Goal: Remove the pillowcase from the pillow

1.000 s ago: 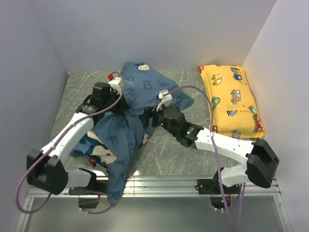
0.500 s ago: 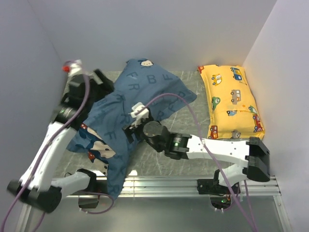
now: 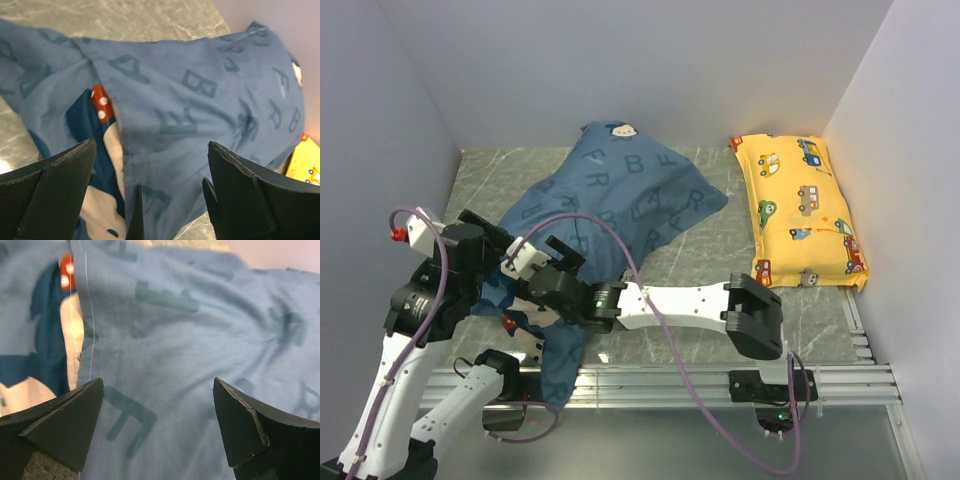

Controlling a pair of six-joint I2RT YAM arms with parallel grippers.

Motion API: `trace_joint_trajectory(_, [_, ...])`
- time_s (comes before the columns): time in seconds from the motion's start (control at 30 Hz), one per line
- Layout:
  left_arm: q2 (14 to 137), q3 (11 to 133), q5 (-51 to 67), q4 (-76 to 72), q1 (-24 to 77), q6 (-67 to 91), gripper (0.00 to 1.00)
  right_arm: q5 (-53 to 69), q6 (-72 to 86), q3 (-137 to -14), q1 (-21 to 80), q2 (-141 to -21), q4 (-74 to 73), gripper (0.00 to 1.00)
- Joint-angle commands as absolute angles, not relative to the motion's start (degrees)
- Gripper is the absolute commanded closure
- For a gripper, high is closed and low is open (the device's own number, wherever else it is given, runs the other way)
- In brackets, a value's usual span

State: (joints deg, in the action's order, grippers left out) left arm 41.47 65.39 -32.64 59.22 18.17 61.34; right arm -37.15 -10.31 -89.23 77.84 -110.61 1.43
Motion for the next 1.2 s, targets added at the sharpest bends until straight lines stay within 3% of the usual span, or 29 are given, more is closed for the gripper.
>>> trace_joint_trajectory(0.0, [40.08, 65.04, -32.87, 61.7, 17.93, 63.37, 0.01, -37.97, -11.87, -93.69, 77.78, -112.06, -0.78, 0.04])
trace_joint_trajectory(0.13, [41.22, 65.3, -30.77, 61.26, 17.67, 61.53, 0.01, -35.07, -10.29, -90.97, 77.78, -111.01, -0.18, 0.05])
trace_joint_trajectory(0.3, [43.68, 65.83, -24.45, 58.01, 16.79, 57.93, 0.01, -36.99, -9.85, -89.03, 77.26, -110.48, -0.09, 0.21])
trace_joint_trajectory(0.4, [43.68, 64.69, -19.17, 54.68, 15.56, 55.55, 0.01, -37.53, -8.18, -87.81, 76.03, -108.64, -0.09, 0.42])
trace_joint_trajectory(0.43, [43.59, 64.34, -16.2, 53.62, 14.6, 54.24, 0.01, -37.09, -7.56, -87.63, 75.33, -107.5, -0.17, 0.64])
trace_joint_trajectory(0.53, [43.51, 62.58, -12.32, 51.16, 12.58, 52.31, 0.01, -34.56, -4.31, -87.45, 72.87, -105.39, -1.14, 0.92])
trace_joint_trajectory(0.77, [42.81, 58.89, -2.83, 47.9, 10.11, 47.82, 0.02, -28.57, 3.41, -87.36, 67.33, -101.69, -2.9, 0.92])
trace_joint_trajectory(0.97, [41.4, 52.75, 0.96, 44.57, 10.11, 45.97, 0.06, -26.28, 9.74, -91.58, 61.27, -102.65, -6.06, 1.0])
trace_joint_trajectory(1.17, [42.88, 47.82, 3.16, 40.08, 10.11, 46.41, 0.03, -21.09, 15.38, -93.69, 56.43, -104.76, -7.47, 1.0])
